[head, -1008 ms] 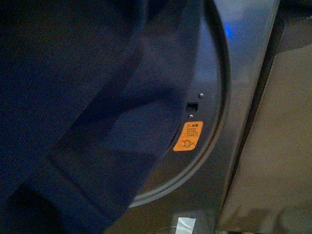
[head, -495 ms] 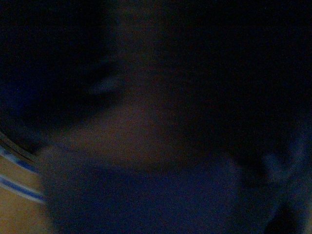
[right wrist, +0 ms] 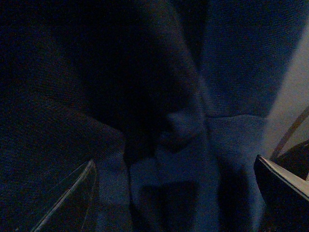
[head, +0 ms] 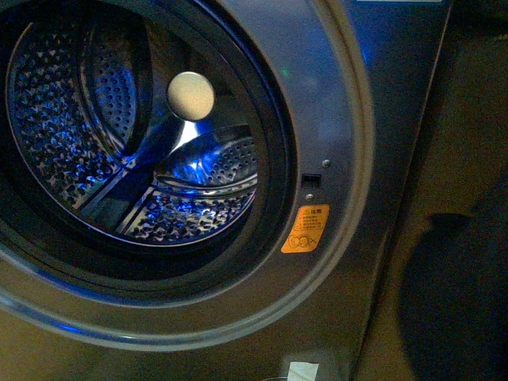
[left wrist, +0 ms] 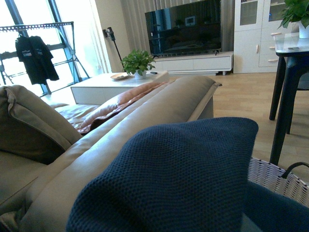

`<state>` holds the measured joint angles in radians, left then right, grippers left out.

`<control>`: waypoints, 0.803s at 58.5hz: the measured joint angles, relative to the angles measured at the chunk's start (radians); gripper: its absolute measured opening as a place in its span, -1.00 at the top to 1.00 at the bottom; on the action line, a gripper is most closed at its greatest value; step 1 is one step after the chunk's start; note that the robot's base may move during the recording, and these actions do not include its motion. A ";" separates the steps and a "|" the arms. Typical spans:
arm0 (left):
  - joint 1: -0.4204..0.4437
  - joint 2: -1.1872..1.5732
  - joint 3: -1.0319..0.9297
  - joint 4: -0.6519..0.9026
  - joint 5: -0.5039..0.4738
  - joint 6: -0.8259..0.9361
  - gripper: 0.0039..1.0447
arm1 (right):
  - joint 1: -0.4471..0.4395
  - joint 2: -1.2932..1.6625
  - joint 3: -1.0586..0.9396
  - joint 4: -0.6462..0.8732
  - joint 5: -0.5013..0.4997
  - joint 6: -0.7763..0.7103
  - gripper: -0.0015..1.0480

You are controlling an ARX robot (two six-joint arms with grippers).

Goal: Collect clothes from washing machine

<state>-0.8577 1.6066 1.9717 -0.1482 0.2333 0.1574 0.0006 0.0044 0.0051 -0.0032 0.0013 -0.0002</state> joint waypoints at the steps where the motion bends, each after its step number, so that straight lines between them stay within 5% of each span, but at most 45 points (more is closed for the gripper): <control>1: 0.000 0.000 0.001 0.000 0.000 0.000 0.87 | 0.000 0.000 0.000 0.000 0.000 0.000 -0.86; 19: 0.000 0.000 0.013 0.000 0.000 0.000 0.87 | -0.013 0.000 -0.003 0.035 -0.031 0.013 -0.86; 28: 0.000 0.000 0.013 0.000 0.000 0.000 0.87 | -0.084 0.062 -0.013 0.303 -0.233 0.111 -0.86; 36: 0.000 0.000 0.013 0.000 -0.003 0.000 0.87 | -0.148 0.289 -0.011 0.779 -0.427 0.288 -0.86; 47: 0.000 0.000 0.013 -0.001 -0.004 0.000 0.87 | -0.200 0.441 -0.002 1.196 -0.512 0.429 -0.86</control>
<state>-0.8577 1.6066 1.9846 -0.1493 0.2295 0.1574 -0.1989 0.4454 0.0029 1.1931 -0.5110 0.4286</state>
